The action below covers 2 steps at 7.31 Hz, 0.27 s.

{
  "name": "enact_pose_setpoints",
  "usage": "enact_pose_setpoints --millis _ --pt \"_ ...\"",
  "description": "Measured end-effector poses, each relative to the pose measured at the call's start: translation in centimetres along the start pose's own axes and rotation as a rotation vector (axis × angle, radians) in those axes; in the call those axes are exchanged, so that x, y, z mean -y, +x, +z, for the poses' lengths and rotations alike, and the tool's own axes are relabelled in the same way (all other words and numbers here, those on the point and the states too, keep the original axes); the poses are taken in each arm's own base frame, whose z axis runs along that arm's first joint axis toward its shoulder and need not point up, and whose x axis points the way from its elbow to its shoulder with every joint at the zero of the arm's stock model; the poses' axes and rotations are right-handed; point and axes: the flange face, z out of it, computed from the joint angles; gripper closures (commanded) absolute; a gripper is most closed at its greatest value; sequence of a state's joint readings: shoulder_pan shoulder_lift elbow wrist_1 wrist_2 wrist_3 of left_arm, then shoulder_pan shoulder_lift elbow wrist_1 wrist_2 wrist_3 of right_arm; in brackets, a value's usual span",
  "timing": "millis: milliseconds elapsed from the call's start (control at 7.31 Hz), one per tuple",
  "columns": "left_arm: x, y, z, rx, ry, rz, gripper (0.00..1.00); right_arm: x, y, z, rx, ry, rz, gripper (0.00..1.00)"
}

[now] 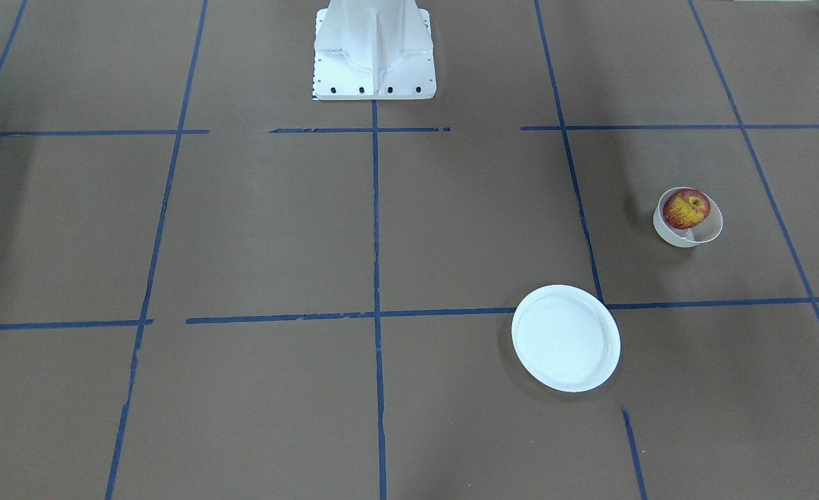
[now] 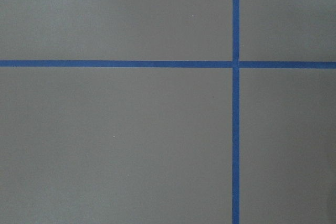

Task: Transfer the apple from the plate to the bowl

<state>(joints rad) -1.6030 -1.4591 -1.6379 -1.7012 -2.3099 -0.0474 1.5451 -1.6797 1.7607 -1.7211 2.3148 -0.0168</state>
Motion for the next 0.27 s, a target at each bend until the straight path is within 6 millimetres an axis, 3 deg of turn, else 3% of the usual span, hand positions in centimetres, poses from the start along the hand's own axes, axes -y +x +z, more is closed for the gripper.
enact_pose_setpoints --millis 274 --pt "0.01 0.13 -0.13 -0.001 0.003 0.004 0.0 0.0 0.0 -0.02 0.0 0.0 0.0 0.0"
